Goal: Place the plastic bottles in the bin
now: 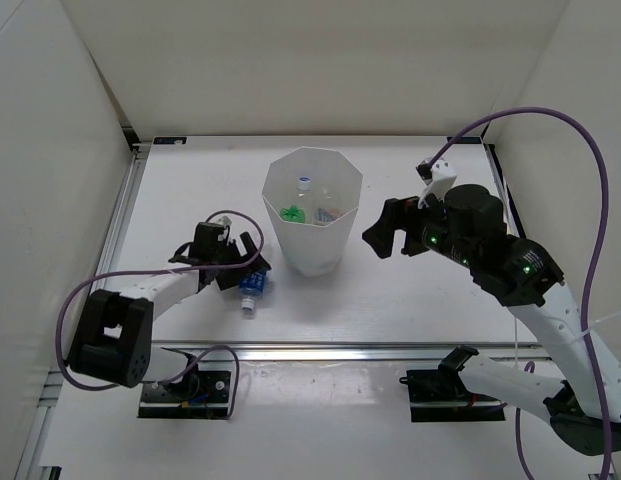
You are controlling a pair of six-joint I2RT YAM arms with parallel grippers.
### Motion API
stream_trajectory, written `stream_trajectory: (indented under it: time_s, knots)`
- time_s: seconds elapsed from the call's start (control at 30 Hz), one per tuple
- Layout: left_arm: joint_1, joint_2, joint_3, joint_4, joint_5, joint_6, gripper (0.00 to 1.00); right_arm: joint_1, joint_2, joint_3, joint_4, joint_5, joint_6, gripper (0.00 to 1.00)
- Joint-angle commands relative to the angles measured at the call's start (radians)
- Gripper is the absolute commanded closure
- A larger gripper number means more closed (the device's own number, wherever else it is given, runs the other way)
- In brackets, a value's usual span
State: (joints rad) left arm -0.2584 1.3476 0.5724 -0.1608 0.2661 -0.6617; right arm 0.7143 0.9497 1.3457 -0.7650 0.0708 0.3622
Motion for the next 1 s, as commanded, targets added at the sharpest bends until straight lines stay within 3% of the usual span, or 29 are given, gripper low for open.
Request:
stream_trajectory:
  time_s: [0.0, 0.03, 0.1, 0.13, 0.17, 0.27, 0.4, 0.5, 0.63, 0.8, 0.97]
  knots:
    - [-0.008, 0.036, 0.072, 0.029, 0.030, 0.020, 0.00, -0.003, -0.006, 0.035, -0.011, -0.012, -0.020, 0.00]
    - [-0.008, 0.053, 0.086, 0.029, 0.044, 0.031, 0.00, -0.003, -0.006, 0.035, -0.020, -0.012, -0.020, 0.00]
    - [-0.008, 0.093, 0.121, 0.029, 0.110, 0.031, 0.09, -0.003, -0.006, 0.026, -0.020, -0.003, -0.020, 0.00]
    - [0.001, 0.093, 0.121, 0.029, 0.131, 0.018, 0.23, -0.003, -0.006, 0.017, -0.020, 0.006, -0.020, 0.00]
    - [0.011, 0.093, 0.121, 0.029, 0.157, 0.005, 0.29, -0.003, -0.006, 0.017, -0.020, 0.006, -0.020, 0.00]
    - [0.011, 0.018, 0.103, 0.015, 0.133, -0.036, 0.33, -0.003, -0.015, -0.003, -0.020, 0.027, -0.020, 0.00]
    - [0.079, -0.199, 0.089, -0.070, 0.079, -0.073, 0.34, -0.003, -0.025, -0.023, -0.020, 0.037, -0.011, 0.00]
    - [0.126, -0.310, 0.197, -0.170, 0.035, -0.082, 0.34, -0.003, -0.034, -0.051, -0.010, 0.046, -0.002, 0.00]
    - [0.137, -0.352, 0.476, -0.290, -0.030, -0.061, 0.34, -0.003, -0.043, -0.092, 0.018, 0.046, 0.007, 0.00]
    - [0.124, -0.225, 0.792, -0.330, -0.016, -0.039, 0.31, -0.003, -0.043, -0.102, 0.036, 0.046, 0.017, 0.00]
    - [-0.024, -0.001, 1.091, -0.330, -0.027, -0.018, 0.29, -0.012, -0.034, -0.111, 0.055, 0.057, 0.017, 0.00]
